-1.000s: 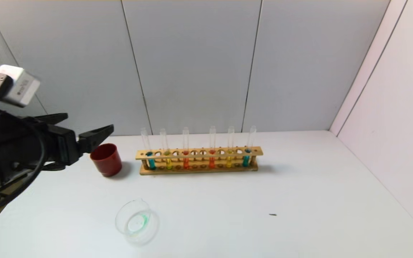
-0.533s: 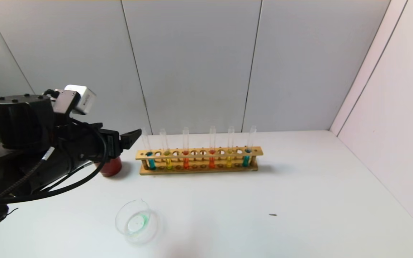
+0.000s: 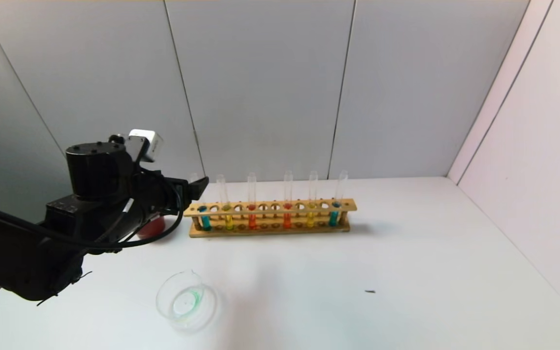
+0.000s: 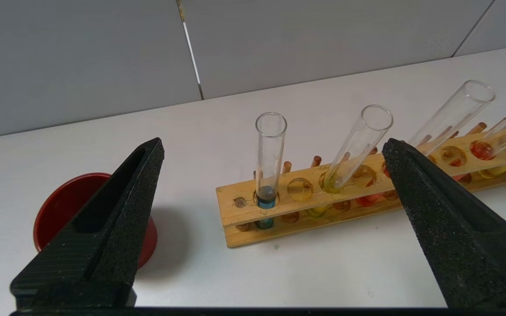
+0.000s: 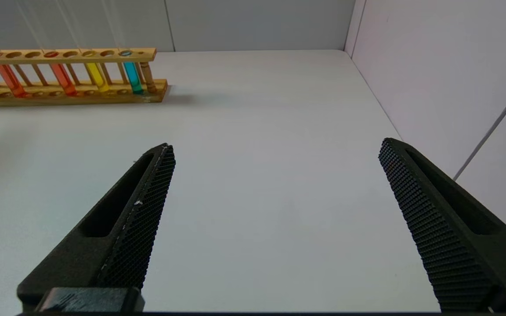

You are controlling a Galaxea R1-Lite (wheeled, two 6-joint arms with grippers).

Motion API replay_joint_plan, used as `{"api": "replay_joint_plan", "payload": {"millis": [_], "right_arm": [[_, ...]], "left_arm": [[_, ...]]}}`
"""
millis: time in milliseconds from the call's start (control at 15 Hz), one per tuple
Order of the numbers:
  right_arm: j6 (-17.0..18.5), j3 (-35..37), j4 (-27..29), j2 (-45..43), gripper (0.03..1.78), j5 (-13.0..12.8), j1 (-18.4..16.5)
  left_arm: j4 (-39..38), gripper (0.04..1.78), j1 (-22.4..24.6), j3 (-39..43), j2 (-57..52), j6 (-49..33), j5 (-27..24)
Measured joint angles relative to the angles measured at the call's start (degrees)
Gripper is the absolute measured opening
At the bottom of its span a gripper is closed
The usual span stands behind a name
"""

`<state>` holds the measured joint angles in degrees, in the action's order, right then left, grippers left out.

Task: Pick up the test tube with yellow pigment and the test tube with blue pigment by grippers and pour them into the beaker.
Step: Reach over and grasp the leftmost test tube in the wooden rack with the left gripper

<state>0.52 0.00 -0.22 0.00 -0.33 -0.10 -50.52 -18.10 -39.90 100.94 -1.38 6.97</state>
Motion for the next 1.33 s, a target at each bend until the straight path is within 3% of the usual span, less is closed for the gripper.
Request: {"api": "replay_joint_plan", "payload": {"millis": [1333], "right_arm": [[0.0,0.0,0.0,0.0,1.70,0.0,0.0]], "left_arm": [[-9.1,1.73,1.9,-4.5,16.0,-0.5,-0.1]]}}
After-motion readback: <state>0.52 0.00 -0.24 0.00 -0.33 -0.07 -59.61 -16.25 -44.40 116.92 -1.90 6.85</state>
